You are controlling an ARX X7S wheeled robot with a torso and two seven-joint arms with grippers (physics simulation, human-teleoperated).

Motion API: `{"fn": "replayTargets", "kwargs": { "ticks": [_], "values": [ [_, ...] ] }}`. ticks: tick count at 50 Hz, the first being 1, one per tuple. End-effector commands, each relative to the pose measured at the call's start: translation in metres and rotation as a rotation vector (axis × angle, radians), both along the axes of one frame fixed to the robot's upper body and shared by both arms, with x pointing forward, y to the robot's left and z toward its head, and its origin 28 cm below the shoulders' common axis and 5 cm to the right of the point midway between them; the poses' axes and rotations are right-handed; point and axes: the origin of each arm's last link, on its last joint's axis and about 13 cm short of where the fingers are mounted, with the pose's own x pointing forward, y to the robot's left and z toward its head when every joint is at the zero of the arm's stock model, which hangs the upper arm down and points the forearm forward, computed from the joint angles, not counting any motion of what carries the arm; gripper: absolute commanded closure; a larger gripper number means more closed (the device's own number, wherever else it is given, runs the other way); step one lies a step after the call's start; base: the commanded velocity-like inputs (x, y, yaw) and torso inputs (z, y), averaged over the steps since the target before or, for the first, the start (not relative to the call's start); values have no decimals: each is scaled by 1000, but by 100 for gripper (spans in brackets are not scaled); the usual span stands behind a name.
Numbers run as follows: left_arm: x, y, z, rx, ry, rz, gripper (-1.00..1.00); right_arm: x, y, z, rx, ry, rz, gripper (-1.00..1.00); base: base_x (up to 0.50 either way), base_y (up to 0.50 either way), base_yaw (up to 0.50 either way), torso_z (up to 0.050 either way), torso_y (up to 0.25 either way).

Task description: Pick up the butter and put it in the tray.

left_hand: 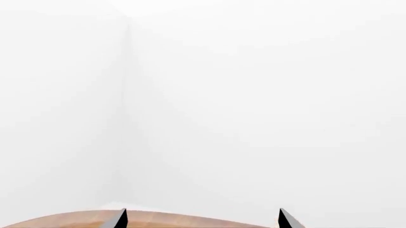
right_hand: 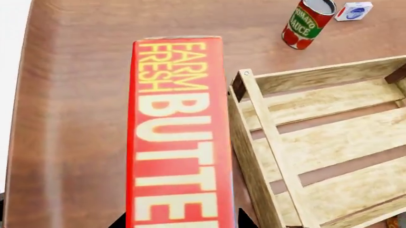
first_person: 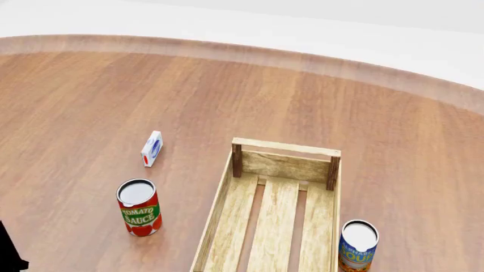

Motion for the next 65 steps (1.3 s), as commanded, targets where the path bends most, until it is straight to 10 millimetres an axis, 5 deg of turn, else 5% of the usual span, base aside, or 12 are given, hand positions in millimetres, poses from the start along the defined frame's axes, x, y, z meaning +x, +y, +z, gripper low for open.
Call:
{"fn": "replayTargets", "kwargs": {
  "ticks": [1,30,51,65],
  "values": [
    [1,-1,-1,-1,5,-5,-100,4,-1,27,57,-147,-14,100,0,0,0,0,0],
    [0,0,2,-7,1,-4,-100,51,-3,64,82,-538,-418,100,0,0,0,0,1],
    [-1,1,3,-8,-3,-3,-100,82,24,61,146,-496,-599,100,0,0,0,1,1],
    [-1,2,3,-11,-3,-4,-100,108,42,32,301,-456,-797,100,0,0,0,0,1]
  ]
}}
